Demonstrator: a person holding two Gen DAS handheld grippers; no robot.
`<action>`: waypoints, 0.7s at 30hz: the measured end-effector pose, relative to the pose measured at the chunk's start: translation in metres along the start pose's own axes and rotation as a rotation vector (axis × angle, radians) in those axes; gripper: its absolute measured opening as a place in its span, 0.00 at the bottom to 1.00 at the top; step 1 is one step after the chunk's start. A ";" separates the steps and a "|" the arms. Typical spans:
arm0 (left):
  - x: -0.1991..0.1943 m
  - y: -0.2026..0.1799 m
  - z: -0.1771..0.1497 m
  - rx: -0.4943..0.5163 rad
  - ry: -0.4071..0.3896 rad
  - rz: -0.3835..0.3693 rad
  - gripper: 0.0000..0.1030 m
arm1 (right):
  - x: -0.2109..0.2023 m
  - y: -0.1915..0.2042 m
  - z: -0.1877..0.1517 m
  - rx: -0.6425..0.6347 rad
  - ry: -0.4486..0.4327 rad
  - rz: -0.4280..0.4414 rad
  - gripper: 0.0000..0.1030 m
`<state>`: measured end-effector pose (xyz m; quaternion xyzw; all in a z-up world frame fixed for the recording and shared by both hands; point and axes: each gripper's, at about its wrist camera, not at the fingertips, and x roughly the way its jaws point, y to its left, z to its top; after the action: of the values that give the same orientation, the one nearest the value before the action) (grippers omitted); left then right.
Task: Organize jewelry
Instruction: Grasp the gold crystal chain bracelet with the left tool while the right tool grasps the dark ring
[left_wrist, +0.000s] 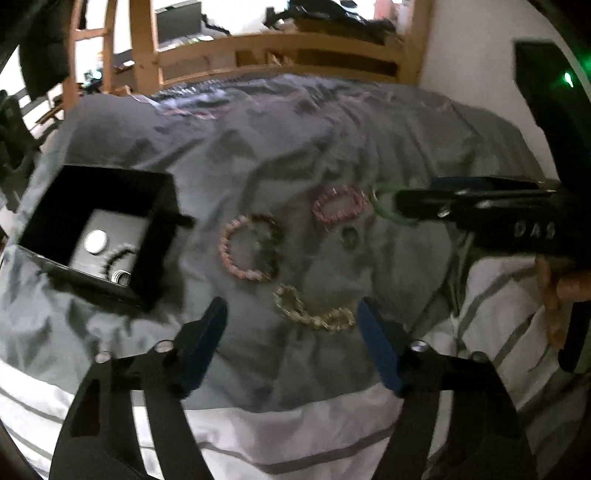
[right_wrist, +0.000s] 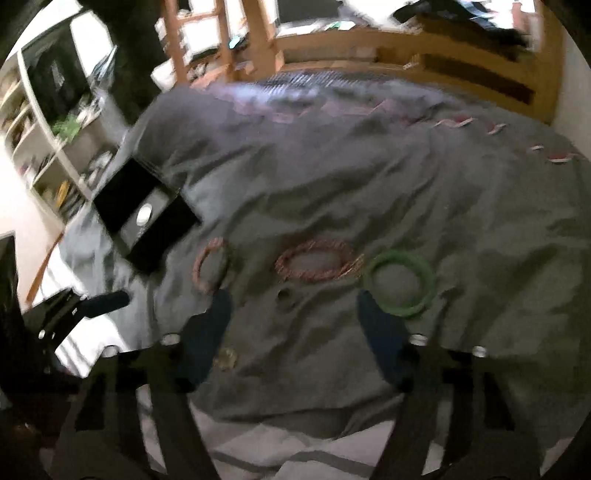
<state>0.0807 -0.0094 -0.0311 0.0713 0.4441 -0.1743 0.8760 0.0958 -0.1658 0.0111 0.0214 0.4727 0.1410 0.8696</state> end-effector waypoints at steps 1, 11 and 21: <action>0.008 -0.002 -0.002 0.009 0.018 0.000 0.63 | 0.008 0.003 -0.002 -0.015 0.017 0.002 0.60; 0.060 0.003 -0.004 0.007 0.114 -0.011 0.48 | 0.065 0.001 0.005 -0.026 0.115 0.026 0.41; 0.073 0.013 -0.002 -0.033 0.147 -0.027 0.23 | 0.083 -0.001 0.007 -0.034 0.126 -0.001 0.20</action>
<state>0.1236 -0.0141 -0.0916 0.0634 0.5110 -0.1730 0.8396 0.1447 -0.1444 -0.0527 -0.0024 0.5239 0.1498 0.8385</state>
